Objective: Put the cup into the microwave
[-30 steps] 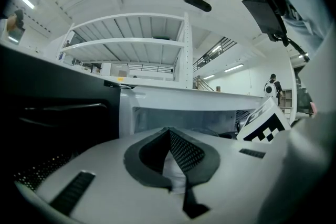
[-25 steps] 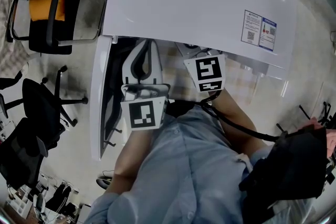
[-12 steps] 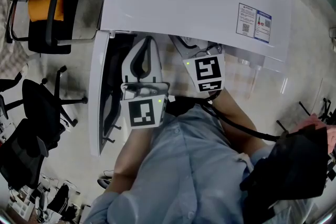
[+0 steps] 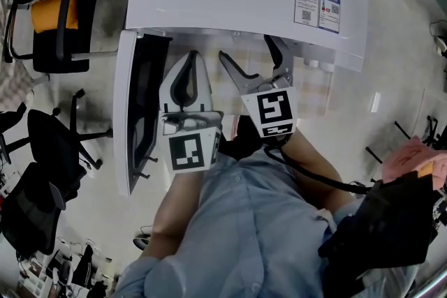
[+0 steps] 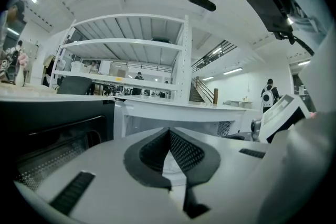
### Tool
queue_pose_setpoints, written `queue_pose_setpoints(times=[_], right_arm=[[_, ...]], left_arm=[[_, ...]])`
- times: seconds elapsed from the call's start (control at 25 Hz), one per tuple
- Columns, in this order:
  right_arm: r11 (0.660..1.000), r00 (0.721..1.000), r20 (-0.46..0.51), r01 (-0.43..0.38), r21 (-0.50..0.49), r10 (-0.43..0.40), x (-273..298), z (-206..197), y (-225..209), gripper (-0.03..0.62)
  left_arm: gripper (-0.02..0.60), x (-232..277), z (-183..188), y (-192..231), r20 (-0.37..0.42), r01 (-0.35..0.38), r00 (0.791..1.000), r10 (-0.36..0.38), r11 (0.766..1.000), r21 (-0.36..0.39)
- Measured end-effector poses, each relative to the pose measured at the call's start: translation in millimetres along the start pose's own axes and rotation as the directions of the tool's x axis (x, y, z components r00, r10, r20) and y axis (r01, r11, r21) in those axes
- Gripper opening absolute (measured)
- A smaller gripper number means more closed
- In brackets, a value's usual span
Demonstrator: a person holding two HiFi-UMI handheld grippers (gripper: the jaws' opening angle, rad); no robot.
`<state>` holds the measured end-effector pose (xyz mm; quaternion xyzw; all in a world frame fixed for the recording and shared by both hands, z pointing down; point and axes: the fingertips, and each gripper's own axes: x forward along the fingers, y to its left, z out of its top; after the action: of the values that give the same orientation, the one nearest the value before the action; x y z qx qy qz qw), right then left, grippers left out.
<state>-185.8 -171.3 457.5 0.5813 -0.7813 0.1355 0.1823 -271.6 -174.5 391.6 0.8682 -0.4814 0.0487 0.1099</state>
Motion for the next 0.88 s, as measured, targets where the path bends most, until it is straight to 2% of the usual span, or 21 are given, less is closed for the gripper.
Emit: queue_pose_setpoints(times=[0.16, 0.24, 0.28, 0.32, 0.36, 0.64, 0.88], right_arm=[[1.000, 1.000, 0.014, -0.017, 0.022, 0.016, -22.6, -2.2, 17.0, 0.378], [0.999, 1.000, 0.026, -0.018, 0.032, 0.017, -29.8, -3.4, 24.6, 0.272], [0.999, 1.000, 0.028, -0.011, 0.040, 0.010, -31.2, -4.9, 27.1, 0.173], [0.999, 1.000, 0.026, -0.005, 0.047, 0.004, -30.5, -6.8, 29.0, 0.044], [0.998, 1.000, 0.023, -0.003, 0.055, 0.001, -27.9, -8.7, 30.9, 0.008], [0.997, 0.999, -0.011, -0.044, 0.059, 0.045, 8.7, -19.8, 48.2, 0.002], [0.997, 0.999, -0.030, 0.016, 0.072, -0.014, 36.5, -25.0, 28.0, 0.002]], left_arm=[[0.008, -7.0, 0.0, -6.5, 0.001, 0.009, 1.000, -0.009, 1.000, -0.004], [0.008, -8.2, -2.9, -9.0, -0.007, 0.017, 1.000, -0.017, 1.000, -0.005], [0.008, -8.2, -3.9, -9.8, -0.010, 0.021, 1.000, -0.021, 1.000, -0.007], [0.006, -7.8, -4.4, -10.1, -0.011, 0.025, 1.000, -0.025, 1.000, -0.006], [0.008, -7.4, -4.7, -10.1, -0.012, 0.030, 0.999, -0.030, 1.000, -0.002], [0.008, 2.1, -9.8, -1.4, -0.028, 0.051, 0.998, -0.050, 0.999, 0.008], [0.006, 21.4, -18.0, 15.9, -0.040, 0.041, 0.998, -0.041, 0.999, 0.007]])
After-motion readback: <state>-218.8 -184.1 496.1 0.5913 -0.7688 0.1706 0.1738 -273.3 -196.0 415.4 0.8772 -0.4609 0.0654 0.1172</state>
